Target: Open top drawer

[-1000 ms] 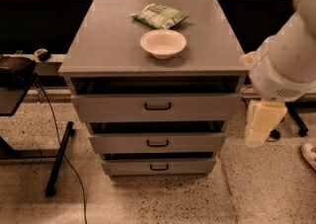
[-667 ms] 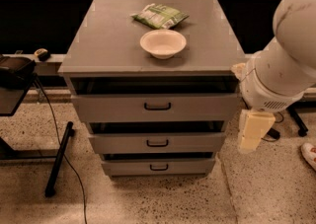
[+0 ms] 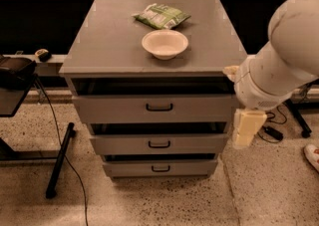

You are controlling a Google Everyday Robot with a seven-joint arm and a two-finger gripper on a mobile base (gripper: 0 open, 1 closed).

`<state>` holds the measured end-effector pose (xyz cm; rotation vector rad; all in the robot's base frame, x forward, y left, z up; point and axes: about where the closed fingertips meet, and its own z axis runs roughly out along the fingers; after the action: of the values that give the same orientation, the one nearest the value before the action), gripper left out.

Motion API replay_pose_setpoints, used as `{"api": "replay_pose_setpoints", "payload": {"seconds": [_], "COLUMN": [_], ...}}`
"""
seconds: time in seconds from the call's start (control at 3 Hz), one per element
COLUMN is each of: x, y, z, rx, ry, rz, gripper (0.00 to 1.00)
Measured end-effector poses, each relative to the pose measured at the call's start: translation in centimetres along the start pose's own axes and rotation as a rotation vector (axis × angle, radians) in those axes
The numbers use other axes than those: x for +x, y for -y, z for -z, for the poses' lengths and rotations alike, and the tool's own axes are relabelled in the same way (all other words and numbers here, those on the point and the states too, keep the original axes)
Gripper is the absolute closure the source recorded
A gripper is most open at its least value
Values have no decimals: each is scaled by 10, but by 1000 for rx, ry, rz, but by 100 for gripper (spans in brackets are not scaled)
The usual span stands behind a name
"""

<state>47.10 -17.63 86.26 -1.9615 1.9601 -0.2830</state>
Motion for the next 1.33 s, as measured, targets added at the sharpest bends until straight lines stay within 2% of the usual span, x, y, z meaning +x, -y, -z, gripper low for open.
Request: {"api": "replay_pose_setpoints", "payload": {"seconds": [0.33,0.67,1.0,1.33], "x": [2,25,41,42], "y": [12,19,31,50], "z": [-55,-114,-159,-191], "rx": [-2,-36,-70,-93], "ry": [48,48,36,26], "rz": [103,124,127,128], "gripper": [0,0,0,0]}}
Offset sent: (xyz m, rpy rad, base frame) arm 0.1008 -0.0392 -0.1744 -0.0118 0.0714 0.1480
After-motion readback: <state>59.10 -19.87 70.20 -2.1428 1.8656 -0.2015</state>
